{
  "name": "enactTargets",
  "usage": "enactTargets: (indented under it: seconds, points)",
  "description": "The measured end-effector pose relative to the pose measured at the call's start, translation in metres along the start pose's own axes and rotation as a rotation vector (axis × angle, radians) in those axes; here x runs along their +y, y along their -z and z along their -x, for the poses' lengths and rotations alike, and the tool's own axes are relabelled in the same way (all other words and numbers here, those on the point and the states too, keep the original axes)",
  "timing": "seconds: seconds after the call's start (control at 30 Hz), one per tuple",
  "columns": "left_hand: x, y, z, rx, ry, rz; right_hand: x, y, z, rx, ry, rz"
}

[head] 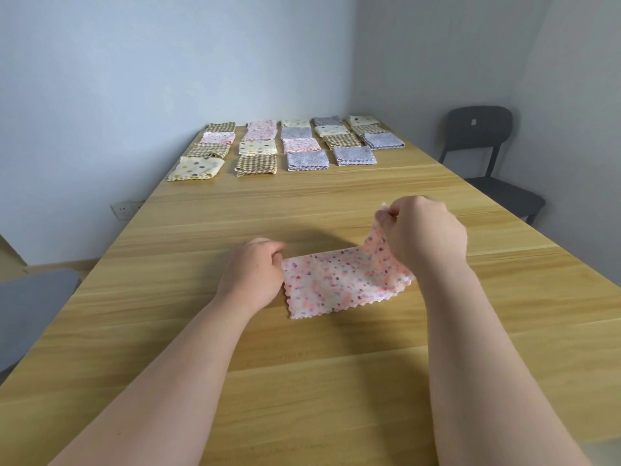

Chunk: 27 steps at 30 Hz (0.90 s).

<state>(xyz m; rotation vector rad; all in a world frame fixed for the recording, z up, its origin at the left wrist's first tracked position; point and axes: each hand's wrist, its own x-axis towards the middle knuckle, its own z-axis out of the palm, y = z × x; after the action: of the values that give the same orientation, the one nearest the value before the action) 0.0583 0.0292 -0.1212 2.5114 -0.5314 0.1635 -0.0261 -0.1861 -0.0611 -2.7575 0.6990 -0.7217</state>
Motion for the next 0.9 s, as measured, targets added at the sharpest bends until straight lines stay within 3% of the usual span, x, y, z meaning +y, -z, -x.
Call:
enactTargets:
  seconds: [0.13, 0.37, 0.8, 0.9]
  points:
    - [-0.001, 0.003, 0.000, 0.030, 0.098, 0.113, -0.051, -0.009, 0.026, -0.086, 0.175, 0.101]
    - [0.000, 0.010, -0.002, 0.037, 0.204, 0.207, -0.105, -0.022, 0.058, -0.491, 0.319, 0.222]
    - [-0.008, 0.014, -0.004, -0.046, 0.157, 0.301, -0.103, -0.026, 0.059, -0.534, 0.369, 0.289]
    - [-0.011, 0.014, -0.005, -0.048, 0.139, 0.322, -0.101, -0.035, 0.061, -0.458, 0.335, 0.145]
